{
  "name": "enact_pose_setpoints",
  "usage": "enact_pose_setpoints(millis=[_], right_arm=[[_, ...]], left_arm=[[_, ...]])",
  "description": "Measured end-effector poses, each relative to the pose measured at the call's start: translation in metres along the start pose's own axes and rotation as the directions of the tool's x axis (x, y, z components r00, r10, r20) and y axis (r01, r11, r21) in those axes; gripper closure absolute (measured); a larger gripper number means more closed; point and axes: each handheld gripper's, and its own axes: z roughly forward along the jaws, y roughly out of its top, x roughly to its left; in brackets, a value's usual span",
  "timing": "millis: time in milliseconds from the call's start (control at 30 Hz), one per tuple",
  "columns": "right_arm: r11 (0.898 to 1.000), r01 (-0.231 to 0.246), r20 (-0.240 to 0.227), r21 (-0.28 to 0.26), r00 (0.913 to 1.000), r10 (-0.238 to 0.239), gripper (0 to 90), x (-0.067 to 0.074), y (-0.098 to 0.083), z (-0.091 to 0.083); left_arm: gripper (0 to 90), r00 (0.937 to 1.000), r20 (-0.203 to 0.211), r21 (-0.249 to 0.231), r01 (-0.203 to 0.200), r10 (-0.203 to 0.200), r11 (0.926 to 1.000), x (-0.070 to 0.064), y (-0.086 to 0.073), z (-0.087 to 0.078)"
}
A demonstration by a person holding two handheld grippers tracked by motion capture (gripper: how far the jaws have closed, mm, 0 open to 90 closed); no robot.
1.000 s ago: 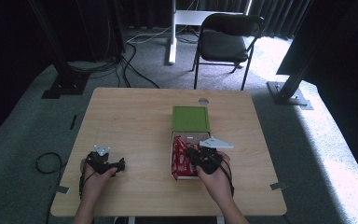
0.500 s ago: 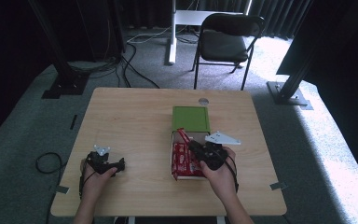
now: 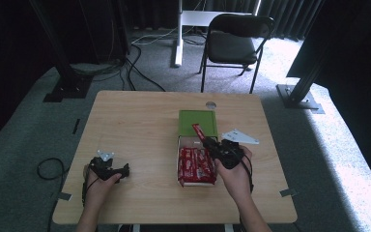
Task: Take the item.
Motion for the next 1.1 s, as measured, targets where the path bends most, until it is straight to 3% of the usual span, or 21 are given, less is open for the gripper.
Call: enact_pose_setpoints(millis=[567,600,767,1100], right_arm=[[0.998,-0.022,0.079,-0.051,0.9965,0.026,80.5,-0.03,0.004,-0.017],[0.998,-0.022,0.1,-0.058,0.9946,0.028,80.6,-0.037,0.002,-0.02],[0.997,-0.026,0.131,-0.073,0.9908,0.035,80.6,-0.048,-0.001,-0.023],[0.996,-0.042,0.224,-0.075,0.973,0.058,80.5,-0.076,-0.015,-0.028]], left_arm=[[3.2,1.0,0.0,0.0,-0.002,0.002,1.0,0.0,0.0,0.0],[3.2,1.0,0.0,0.0,-0.002,0.002,1.0,0.0,0.0,0.0],[3.2,1.0,0.0,0.001,-0.001,0.001,1.0,0.0,0.0,0.0],[3.1,1.0,0.0,0.0,-0.001,0.001,1.0,0.0,0.0,0.0]])
